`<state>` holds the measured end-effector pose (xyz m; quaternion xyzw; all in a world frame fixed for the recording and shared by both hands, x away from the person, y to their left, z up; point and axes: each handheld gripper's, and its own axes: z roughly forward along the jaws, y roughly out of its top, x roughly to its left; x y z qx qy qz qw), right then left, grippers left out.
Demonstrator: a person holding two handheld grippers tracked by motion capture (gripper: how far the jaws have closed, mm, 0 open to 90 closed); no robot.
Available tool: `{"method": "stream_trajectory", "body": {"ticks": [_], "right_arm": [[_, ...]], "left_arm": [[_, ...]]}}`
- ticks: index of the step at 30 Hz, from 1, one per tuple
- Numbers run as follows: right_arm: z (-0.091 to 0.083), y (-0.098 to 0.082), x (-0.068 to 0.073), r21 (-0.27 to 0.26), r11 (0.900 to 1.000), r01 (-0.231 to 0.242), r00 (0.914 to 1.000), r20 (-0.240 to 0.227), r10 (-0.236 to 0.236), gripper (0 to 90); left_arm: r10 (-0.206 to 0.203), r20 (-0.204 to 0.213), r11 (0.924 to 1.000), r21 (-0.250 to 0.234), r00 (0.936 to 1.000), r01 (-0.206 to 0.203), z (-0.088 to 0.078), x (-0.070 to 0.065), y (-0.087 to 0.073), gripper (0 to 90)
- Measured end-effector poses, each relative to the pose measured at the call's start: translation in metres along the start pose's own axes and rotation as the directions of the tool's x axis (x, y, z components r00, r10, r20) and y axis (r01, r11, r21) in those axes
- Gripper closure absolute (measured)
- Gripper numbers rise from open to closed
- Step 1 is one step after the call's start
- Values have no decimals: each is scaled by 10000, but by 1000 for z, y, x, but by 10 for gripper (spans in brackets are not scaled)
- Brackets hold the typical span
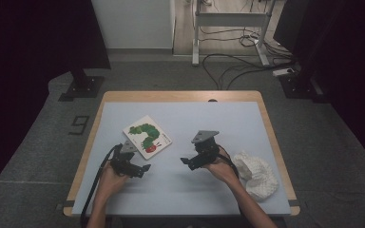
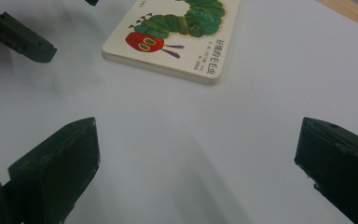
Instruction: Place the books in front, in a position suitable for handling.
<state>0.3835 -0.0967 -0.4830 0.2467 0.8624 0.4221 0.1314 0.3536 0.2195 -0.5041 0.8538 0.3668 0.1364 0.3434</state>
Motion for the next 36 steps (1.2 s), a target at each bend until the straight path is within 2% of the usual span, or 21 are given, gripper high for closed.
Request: {"method": "stream_trajectory", "body": {"ticks": [2, 11, 20, 27, 33, 36], "right_arm": [[10, 5, 0, 36, 9999, 120, 9999, -86, -119, 0], [35, 13, 0, 194, 9990, 410, 9986, -357, -403, 0], [60, 15, -6, 339, 9985, 438, 9973, -596, -417, 0], [75, 19, -10, 552, 9970, 549, 9962, -709, -509, 0], [87, 23, -13, 640, 9958, 649, 9952, -778, -598, 13], [93, 24, -13, 691, 9961, 546, 9944, -947, -480, 17]], "left_arm": [[-16, 12, 10000, 3, 10000, 16, 2, 1, 0, 0], [68, 20, 9999, 122, 10000, -68, 9, 0, -1, 0], [-68, 8, 9999, 134, 10000, 68, 17, 1, -1, 0], [27, -141, 9996, 264, 9999, -24, 20, 1, -2, 0], [20, -74, 9998, 215, 10000, -18, 22, 2, -2, 0], [47, -47, 9996, 287, 10000, -46, 24, 2, -3, 0]]}}
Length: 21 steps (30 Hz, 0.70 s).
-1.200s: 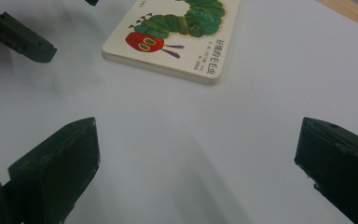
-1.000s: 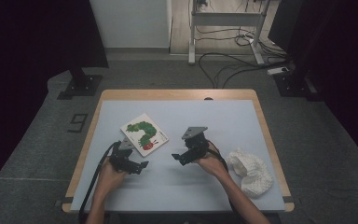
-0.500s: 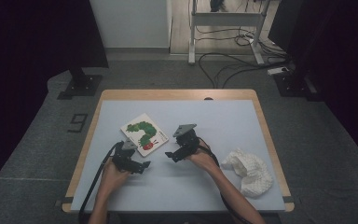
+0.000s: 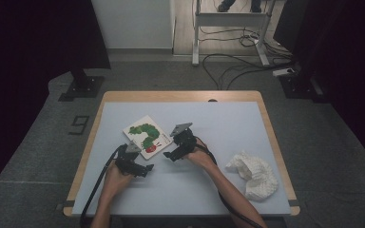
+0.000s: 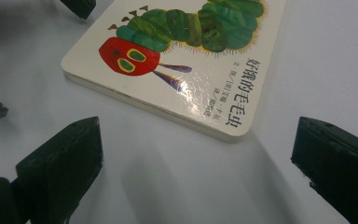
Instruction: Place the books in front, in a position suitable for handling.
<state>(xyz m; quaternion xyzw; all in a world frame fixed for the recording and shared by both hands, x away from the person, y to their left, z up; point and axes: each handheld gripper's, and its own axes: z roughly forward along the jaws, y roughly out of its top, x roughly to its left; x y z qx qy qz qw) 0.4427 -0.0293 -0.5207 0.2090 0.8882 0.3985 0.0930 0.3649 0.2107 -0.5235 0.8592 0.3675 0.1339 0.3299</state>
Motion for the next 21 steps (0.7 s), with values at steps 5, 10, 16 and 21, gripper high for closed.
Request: {"method": "stream_trajectory", "body": {"ticks": [5, 10, 16, 21], "right_arm": [[9, 2, -3, 141, 9999, 86, 9999, -106, -85, 36], [17, 6, -5, 224, 9997, 71, 9995, -310, -64, 68], [23, 7, -6, 197, 9998, -58, 9980, -630, 70, 103], [24, 7, -5, 140, 9997, -183, 9978, -637, 192, 100]], "left_arm": [[-50, -4, 10000, 23, 10000, 50, 1, 0, 0, 0], [-106, 114, 9999, 33, 9999, 106, 4, 1, -1, 0], [-170, 148, 9999, -24, 9997, 171, 5, 1, 0, 0], [-51, 83, 10000, 22, 10000, 51, 6, 0, 0, 0]]}}
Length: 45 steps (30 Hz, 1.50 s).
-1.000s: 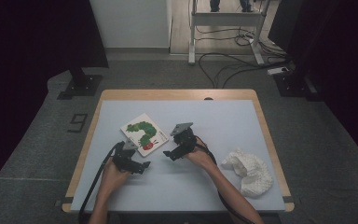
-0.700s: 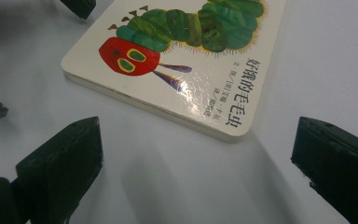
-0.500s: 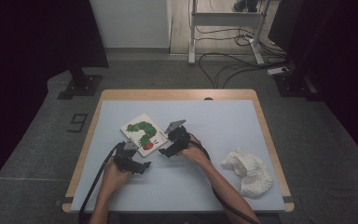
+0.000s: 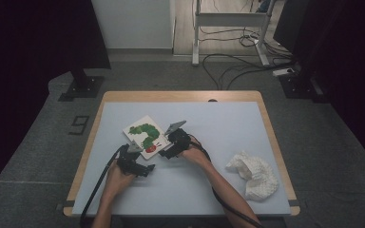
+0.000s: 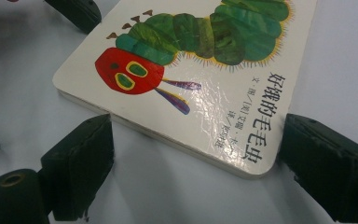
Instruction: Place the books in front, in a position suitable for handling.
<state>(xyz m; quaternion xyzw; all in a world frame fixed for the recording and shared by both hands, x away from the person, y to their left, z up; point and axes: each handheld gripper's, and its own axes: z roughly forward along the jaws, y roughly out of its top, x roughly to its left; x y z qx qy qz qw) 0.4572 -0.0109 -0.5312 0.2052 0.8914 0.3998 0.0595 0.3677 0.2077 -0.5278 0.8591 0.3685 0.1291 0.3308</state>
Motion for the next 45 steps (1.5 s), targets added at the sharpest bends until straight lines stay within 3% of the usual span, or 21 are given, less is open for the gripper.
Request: {"method": "stream_trajectory", "body": {"ticks": [15, 22, 28, 35, 45], "right_arm": [[-8, -7, 7, 65, 9996, 283, 9991, -323, -281, 127], [-14, -11, 15, 164, 9991, 389, 9982, -460, -381, 128], [-19, -17, 21, 134, 9987, 493, 9973, -559, -484, 129], [-25, -23, 30, 105, 9986, 517, 9971, -572, -511, 129], [-35, -35, 44, 58, 9984, 562, 9975, -437, -559, 128]], "left_arm": [[-139, 290, 9998, 126, 9995, 135, -5, 1, -2, 0], [-216, 519, 9997, -82, 9984, 221, -8, 1, -6, 0], [-31, 355, 10000, 36, 9994, 29, -9, -5, -8, 0], [3, 579, 9999, 137, 9983, -10, -12, -10, -9, 0], [27, 845, 10000, -98, 9964, -19, -16, -25, -15, 0]]}}
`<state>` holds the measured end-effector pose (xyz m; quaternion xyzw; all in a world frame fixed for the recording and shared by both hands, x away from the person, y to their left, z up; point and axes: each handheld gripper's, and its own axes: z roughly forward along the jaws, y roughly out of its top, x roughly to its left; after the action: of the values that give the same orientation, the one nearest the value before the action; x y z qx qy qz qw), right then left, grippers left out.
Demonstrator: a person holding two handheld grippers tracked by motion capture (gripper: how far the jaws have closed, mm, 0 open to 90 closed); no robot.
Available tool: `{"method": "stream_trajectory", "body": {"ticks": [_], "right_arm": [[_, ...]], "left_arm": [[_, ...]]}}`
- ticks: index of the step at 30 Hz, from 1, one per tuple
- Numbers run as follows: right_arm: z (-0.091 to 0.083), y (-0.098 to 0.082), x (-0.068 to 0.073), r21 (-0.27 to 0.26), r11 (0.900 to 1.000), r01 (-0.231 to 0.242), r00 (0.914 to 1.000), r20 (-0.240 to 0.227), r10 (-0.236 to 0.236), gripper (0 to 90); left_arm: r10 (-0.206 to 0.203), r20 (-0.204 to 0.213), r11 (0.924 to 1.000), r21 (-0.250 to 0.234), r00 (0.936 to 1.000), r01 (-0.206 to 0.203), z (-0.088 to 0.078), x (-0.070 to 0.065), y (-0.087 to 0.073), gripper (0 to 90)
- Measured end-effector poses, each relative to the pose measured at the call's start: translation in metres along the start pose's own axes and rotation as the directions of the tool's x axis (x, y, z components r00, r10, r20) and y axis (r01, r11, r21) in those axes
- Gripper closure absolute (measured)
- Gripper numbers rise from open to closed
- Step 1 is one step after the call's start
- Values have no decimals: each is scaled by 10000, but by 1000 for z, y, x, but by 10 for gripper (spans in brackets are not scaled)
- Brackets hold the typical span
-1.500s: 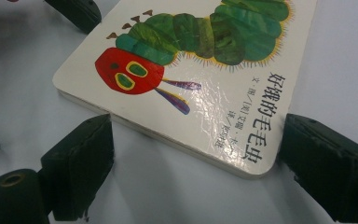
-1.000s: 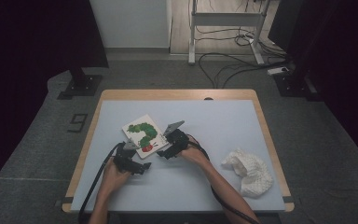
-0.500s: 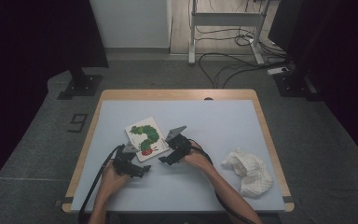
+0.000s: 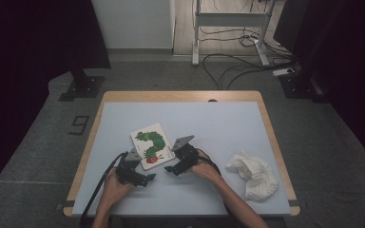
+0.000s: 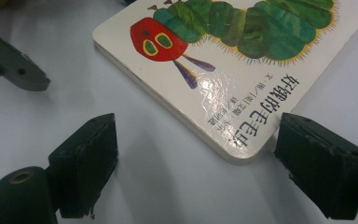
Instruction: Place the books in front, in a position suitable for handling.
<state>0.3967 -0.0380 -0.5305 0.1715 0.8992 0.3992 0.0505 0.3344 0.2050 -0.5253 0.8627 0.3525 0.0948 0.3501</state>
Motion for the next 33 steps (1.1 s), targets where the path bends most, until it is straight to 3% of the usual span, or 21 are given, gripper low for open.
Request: {"method": "stream_trajectory", "body": {"ticks": [12, 26, 33], "right_arm": [[-13, -14, 16, -63, 10000, -30, 10000, 44, 30, 128], [-35, -36, 38, -144, 9998, -123, 9999, 38, 123, 130], [-47, -49, 51, -59, 10000, 29, 9995, 304, -27, 132]], "left_arm": [[273, 62, 9994, 208, 9996, -275, -2, -24, -4, 0], [406, 491, 9988, 244, 9980, -419, -5, -56, -10, 0], [532, 513, 9984, 181, 9973, -542, -5, -75, -13, 0]]}}
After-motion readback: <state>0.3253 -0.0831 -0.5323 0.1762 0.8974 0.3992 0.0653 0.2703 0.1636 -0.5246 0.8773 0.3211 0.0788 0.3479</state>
